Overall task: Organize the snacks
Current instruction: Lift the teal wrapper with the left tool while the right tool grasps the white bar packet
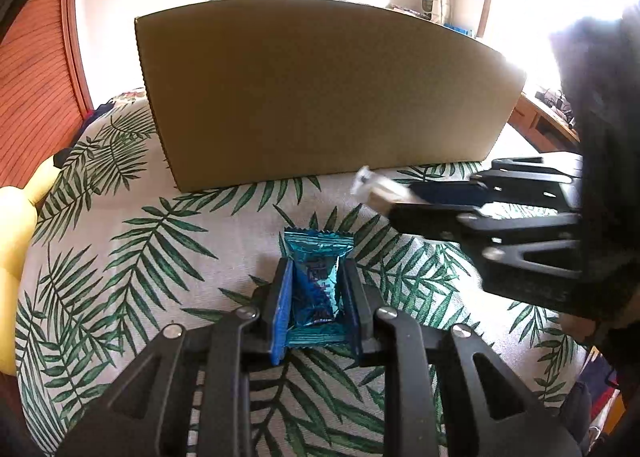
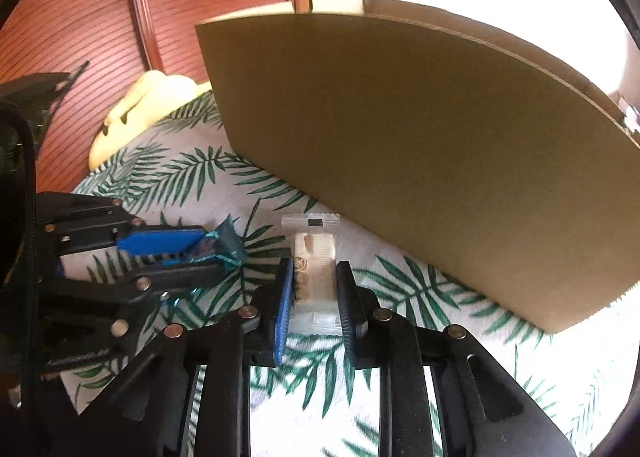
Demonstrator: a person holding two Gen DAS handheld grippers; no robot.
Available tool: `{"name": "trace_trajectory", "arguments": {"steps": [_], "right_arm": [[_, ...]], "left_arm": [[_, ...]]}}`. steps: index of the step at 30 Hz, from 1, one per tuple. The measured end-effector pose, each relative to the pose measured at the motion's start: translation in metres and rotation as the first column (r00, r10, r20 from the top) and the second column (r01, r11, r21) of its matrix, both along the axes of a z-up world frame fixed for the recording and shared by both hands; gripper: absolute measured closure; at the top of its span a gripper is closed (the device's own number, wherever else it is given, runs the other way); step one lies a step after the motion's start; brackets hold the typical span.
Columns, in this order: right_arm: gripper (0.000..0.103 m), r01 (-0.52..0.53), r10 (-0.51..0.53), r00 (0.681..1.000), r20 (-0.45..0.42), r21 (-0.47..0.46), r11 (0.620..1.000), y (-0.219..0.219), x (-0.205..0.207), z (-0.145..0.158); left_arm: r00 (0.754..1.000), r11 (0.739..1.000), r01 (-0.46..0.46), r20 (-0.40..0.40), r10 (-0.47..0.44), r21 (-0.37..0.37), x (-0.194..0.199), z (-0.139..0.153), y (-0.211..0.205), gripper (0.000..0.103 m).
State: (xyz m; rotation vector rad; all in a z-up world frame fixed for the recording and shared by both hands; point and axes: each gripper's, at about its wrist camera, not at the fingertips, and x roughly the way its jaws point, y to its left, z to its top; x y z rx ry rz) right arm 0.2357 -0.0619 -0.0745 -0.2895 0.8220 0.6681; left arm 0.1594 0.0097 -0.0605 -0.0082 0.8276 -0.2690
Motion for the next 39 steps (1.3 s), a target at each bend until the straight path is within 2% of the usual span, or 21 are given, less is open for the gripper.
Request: {"name": "trace_trajectory", "arguments": {"steps": [7,17,27,39], "right_arm": [[0.083,0.060,-0.062,0.998,0.023,0.068,0.996,-0.021,-0.024,0.011],[0.083,0.126,-0.131,0.991,0.030,0.120,0.985,-0.045,-0.048,0.009],[0.083,0.176,-0.183,0.983,0.034,0.144,0.974,-0.061,-0.056,0.005],[0.083,0.202,-0.215,0.975,0.056,0.181,0.962,-0.075,-0.062,0.018]], "left_arm": [[1.000,1.000,-0.012,0.003,0.012,-0.003,-0.003,0.001,-0.002,0.081],[1.000,1.000,-0.015,0.003,0.015,0.009,0.007,-0.003,0.005,0.081],[1.000,1.000,-0.015,0.009,0.015,0.014,0.006,-0.001,0.004,0.081],[1.000,1.000,0.004,-0.008,-0.004,-0.023,0.010,0.003,0.007,0.081]]}}
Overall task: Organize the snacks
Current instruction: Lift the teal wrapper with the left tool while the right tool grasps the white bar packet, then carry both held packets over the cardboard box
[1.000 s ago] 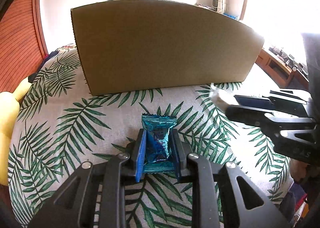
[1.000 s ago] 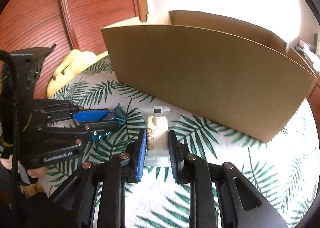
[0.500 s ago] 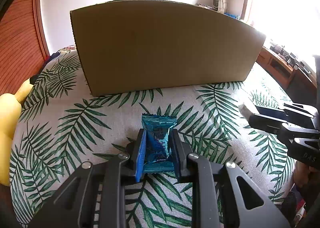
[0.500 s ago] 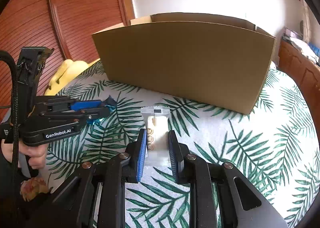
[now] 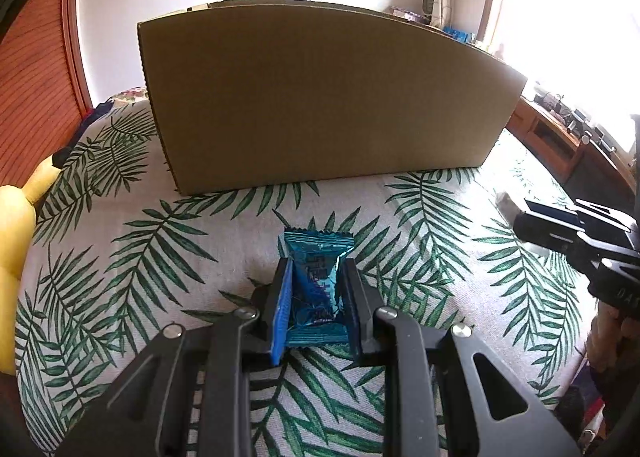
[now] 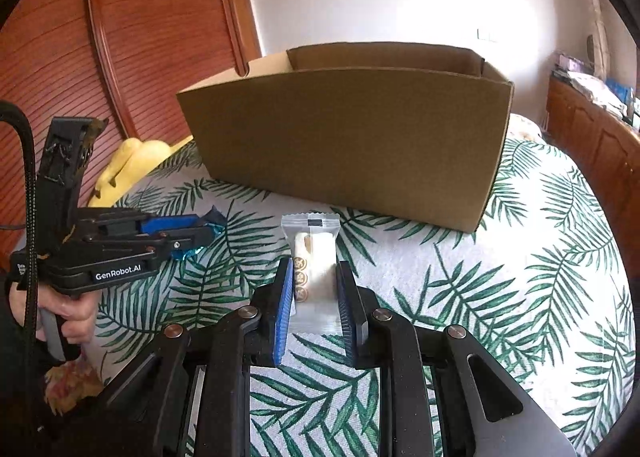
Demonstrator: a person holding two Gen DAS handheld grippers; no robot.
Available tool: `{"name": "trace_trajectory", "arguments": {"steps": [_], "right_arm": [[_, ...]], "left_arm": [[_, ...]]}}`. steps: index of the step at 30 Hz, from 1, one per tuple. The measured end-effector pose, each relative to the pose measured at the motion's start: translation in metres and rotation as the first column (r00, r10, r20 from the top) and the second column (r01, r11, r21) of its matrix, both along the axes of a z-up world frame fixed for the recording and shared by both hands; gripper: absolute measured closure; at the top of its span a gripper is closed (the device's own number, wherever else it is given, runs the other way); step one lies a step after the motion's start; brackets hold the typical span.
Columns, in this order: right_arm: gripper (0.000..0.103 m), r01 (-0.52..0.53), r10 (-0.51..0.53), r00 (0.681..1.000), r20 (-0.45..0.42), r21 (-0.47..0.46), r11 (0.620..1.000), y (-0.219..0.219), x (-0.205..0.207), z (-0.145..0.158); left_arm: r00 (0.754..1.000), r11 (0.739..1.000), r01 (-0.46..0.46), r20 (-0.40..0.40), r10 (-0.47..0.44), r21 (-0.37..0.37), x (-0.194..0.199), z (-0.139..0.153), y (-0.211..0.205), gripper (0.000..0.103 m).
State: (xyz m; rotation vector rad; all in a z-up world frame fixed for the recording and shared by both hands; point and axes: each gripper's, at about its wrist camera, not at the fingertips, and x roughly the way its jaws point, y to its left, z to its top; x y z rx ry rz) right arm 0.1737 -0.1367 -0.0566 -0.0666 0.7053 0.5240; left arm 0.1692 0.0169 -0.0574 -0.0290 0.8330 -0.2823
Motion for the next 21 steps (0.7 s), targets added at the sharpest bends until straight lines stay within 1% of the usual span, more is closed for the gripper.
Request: {"name": "trace_trajectory", "arguments": {"steps": [2,7,13,21], "right_arm": [[0.083,0.006,-0.006,1.000,0.009,0.001,1.000,-0.002,0.000,0.004],[0.083,0.017,-0.017,0.999,0.040,0.009,1.000,-0.007,0.001,0.019],[0.083,0.021,-0.022,0.997,0.079,0.003,1.000,-0.009,0.008,0.041],[0.083,0.018,-0.017,0.989,0.148,-0.009,1.000,-0.009,0.022,0.071]], "left_arm": [[1.000,1.000,0.005,0.000,-0.005,-0.020,0.001,0.004,0.000,0.081],[0.999,0.999,0.028,0.038,-0.027,-0.022,0.001,0.022,-0.006,0.081],[0.993,0.998,0.060,0.105,-0.057,-0.019,0.004,0.054,-0.016,0.081],[0.975,0.995,0.099,0.201,-0.097,0.004,0.021,0.099,-0.027,0.081]]}}
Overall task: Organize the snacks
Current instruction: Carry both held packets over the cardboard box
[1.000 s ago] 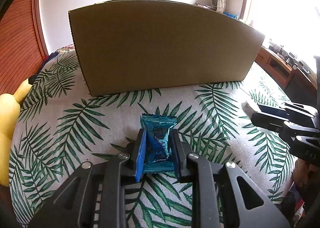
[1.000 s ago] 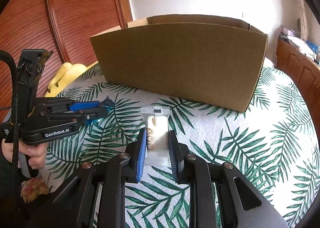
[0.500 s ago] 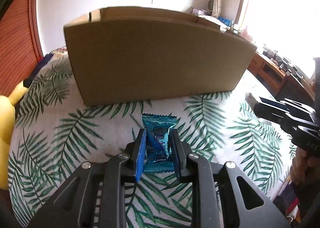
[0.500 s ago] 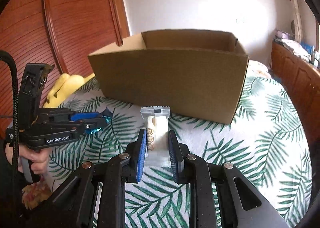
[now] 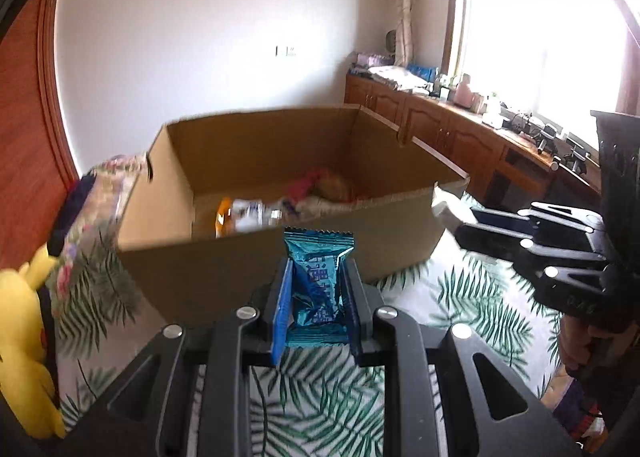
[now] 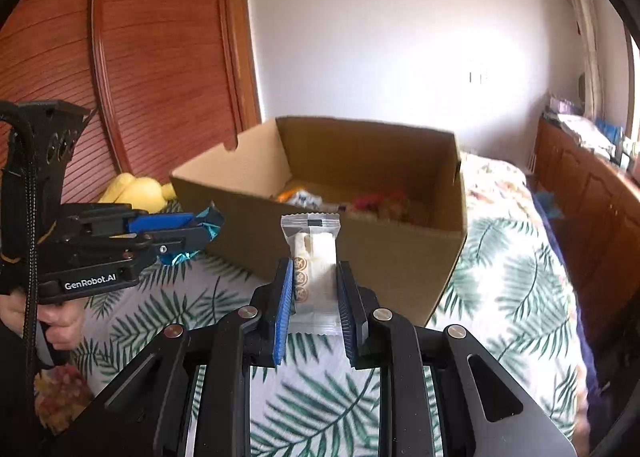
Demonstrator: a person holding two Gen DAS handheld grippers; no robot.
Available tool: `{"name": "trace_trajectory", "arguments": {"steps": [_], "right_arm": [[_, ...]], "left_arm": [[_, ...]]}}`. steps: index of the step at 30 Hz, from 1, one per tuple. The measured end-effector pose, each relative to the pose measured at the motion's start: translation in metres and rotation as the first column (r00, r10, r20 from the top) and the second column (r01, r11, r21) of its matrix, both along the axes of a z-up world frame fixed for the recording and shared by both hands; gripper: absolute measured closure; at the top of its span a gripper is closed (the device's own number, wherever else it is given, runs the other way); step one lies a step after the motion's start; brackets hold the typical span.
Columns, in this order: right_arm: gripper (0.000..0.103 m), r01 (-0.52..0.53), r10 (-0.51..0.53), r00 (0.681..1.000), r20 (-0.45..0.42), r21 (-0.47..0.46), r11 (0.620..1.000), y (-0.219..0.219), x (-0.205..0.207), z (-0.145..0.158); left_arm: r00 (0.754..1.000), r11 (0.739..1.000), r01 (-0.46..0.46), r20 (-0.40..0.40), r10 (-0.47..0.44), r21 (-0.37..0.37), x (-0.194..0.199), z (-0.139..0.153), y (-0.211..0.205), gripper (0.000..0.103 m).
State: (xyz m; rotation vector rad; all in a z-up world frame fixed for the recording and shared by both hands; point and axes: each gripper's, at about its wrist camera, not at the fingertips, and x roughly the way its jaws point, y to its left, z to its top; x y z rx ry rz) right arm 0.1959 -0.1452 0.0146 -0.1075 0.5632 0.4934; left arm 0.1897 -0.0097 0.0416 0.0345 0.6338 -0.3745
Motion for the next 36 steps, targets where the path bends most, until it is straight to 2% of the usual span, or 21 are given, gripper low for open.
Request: {"name": "trace_trajectory", "arguments": {"steps": [7,14,24,36], "right_arm": [[0.083,-0.003,0.003,1.000,0.031,0.000,1.000,0.003,0.018,0.012],[0.083,-0.009,0.009,0.999,0.040,0.001,1.000,0.009,0.037,0.016],[0.083,-0.023,0.024,0.999,0.026,-0.021,1.000,0.024,0.064,0.010],[0.083,-0.023,0.022,1.000,-0.016,-0.050,0.998,0.033,0.105,0.007]], "left_arm": [[0.999,1.000,0.019,0.049,-0.019,0.014,0.021,0.021,-0.005,0.081],[0.998,0.999,0.017,0.056,-0.019,0.036,0.044,0.022,-0.007,0.081],[1.000,1.000,-0.002,0.006,0.002,0.015,0.088,0.015,0.000,0.081],[0.998,0.997,-0.027,-0.060,0.032,0.079,0.122,-0.004,0.002,0.080]]}}
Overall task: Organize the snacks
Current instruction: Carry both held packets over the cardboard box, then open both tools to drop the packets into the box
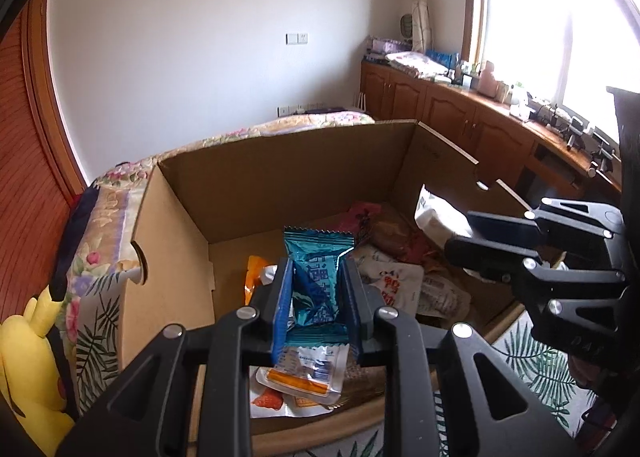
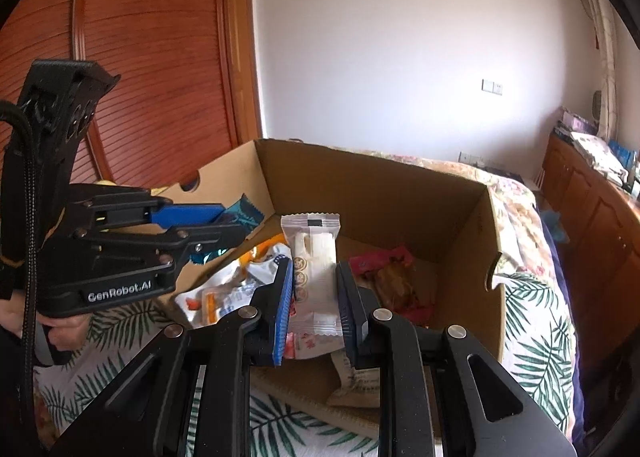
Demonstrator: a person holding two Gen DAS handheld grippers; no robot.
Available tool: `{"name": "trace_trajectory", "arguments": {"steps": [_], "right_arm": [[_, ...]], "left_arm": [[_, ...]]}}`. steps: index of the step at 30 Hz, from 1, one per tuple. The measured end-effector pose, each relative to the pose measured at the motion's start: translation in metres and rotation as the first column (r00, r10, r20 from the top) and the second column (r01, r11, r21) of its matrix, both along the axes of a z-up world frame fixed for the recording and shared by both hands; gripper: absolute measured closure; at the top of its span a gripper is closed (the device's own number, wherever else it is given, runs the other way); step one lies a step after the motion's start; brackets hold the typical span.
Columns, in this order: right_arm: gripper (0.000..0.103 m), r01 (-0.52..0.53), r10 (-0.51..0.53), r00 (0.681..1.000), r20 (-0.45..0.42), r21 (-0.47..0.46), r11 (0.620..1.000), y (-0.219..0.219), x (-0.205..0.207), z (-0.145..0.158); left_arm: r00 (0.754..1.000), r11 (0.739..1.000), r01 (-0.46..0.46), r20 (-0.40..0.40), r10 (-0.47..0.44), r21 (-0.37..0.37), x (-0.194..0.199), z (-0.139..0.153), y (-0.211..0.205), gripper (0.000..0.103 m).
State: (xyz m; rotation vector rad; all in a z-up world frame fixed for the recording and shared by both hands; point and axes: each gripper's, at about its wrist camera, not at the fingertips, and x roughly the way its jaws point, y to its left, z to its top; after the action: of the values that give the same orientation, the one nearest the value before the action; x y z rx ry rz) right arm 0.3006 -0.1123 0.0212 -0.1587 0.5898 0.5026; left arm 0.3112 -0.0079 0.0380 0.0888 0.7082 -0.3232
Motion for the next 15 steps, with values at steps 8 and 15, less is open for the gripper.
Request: {"name": "trace_trajectory", "arguments": {"steps": [8,15], "right_arm": [[0.083,0.012,-0.013,0.998,-0.065,-0.023,1.000,0.006,0.022,-0.015],[0.083,0.009,-0.014,0.996,-0.092,-0.052,0.999,0.011,0.027,-0.020]], "left_arm": [[0.998,0.999,-0.019,-0.054,0.020,0.032,0.009,-0.013,-0.001,0.078],[0.998,0.999,-0.022,-0.064,0.026,0.050,0.008,-0.016,-0.005,0.075]]}}
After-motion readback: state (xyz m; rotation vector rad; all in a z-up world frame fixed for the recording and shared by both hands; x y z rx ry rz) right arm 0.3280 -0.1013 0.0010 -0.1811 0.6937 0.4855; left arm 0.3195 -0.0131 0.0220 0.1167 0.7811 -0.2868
